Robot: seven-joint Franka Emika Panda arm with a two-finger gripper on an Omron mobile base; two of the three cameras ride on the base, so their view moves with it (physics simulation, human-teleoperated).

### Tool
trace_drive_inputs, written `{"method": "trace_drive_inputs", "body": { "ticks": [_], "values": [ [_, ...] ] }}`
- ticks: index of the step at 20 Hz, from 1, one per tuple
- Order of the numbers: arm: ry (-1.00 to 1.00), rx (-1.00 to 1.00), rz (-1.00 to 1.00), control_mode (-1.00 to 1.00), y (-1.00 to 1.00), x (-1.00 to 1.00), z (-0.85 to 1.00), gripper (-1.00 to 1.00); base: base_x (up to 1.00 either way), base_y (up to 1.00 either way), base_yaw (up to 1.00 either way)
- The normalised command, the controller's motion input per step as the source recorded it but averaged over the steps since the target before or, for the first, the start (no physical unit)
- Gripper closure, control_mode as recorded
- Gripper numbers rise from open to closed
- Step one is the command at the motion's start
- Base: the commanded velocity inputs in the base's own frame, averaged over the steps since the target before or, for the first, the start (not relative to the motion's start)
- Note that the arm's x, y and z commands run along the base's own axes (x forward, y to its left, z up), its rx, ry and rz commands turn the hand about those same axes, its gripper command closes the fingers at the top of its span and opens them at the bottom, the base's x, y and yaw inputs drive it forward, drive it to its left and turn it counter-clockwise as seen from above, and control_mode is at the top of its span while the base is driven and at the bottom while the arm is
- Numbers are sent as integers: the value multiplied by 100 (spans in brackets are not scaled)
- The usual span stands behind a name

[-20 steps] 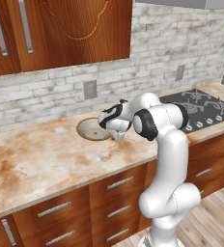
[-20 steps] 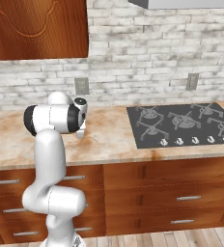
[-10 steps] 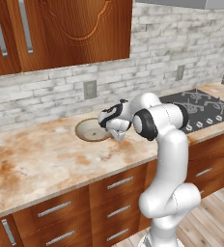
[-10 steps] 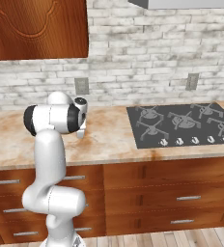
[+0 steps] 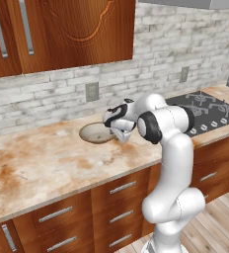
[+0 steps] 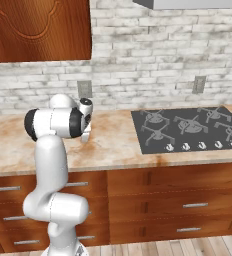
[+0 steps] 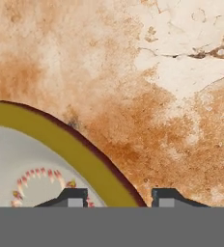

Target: Pick the cup and bowl from the counter and place them on the counter next to the sink.

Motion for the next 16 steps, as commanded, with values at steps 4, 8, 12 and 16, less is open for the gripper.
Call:
{"method": "trace_drive_inputs", "body": {
  "ticks": [4,8,12,16],
  "values": [
    [0,4,13,-100,-54,-2,14,100,0,0,0],
    [0,2,9,-100,-50,-1,0,100,0,0,0],
    [0,3,9,-100,-46,-8,2,100,0,0,0],
    [0,6,10,-100,-42,-14,10,100,0,0,0]
  ]
}}
